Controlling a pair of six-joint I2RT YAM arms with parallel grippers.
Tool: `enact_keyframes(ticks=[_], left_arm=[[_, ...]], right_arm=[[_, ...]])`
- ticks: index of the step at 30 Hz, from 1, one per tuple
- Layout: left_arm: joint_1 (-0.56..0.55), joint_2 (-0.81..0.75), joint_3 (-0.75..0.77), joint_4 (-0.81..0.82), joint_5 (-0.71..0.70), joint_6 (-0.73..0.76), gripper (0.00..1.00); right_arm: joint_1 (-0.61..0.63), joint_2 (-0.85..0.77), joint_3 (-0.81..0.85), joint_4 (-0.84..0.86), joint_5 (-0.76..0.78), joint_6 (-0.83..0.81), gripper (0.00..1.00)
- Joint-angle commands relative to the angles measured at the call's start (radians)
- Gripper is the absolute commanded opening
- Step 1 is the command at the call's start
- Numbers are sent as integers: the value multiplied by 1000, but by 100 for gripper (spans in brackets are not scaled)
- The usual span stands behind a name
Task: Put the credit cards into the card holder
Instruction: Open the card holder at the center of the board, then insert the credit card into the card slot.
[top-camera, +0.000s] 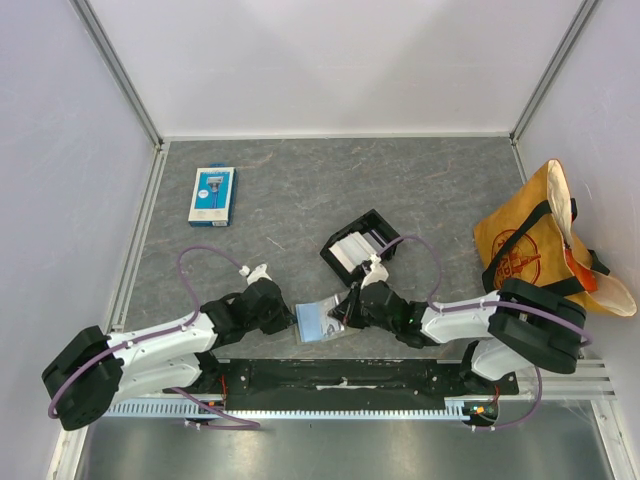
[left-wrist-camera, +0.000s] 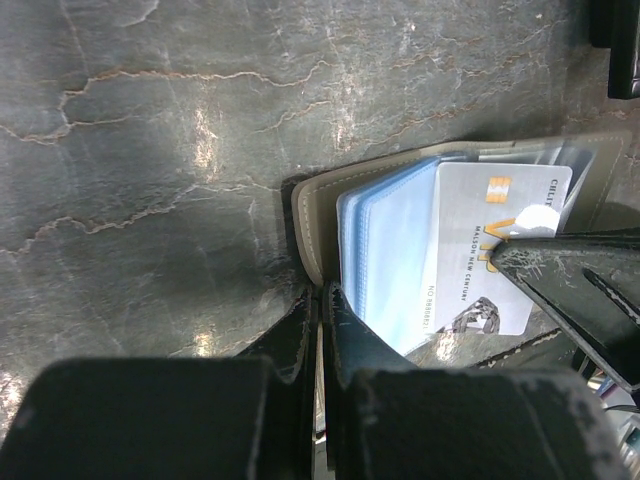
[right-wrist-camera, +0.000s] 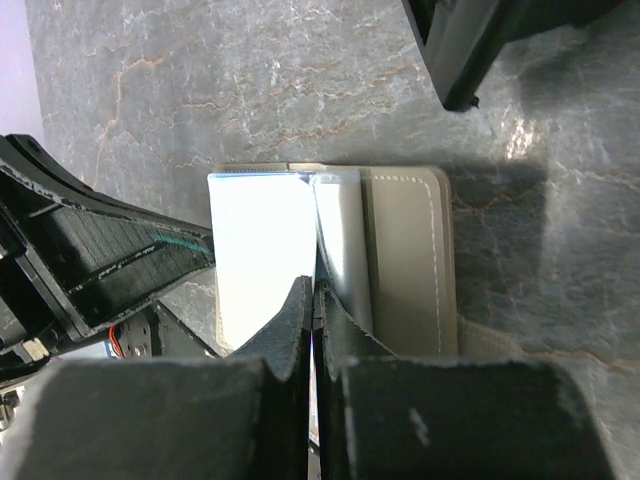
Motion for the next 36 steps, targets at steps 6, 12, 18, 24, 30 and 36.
enact_keyframes(ticks=[6,12,18,24,30,36], left_arm=[[0,19,-21,-26,-12,-11,2],[-2,10,-10,-46,-39,-21,2],[-2,15,7,-75,-70,-28,2],[-2,30,13,-57,-55,-22,2],[-2,13,-2,-40,-39,-28,2],[0,-16,-4,-51,-44,-30,2]], right_arm=[[1,33,2,1,-77,11,0],[7,6,11,-59,-97,-8,0],[7,-28,4,-119,-69,20,0],[7,28,21,-72,-114,32,0],[21,82,73,-52,-112,31,0],[41,66,110,-156,-57,0,12]])
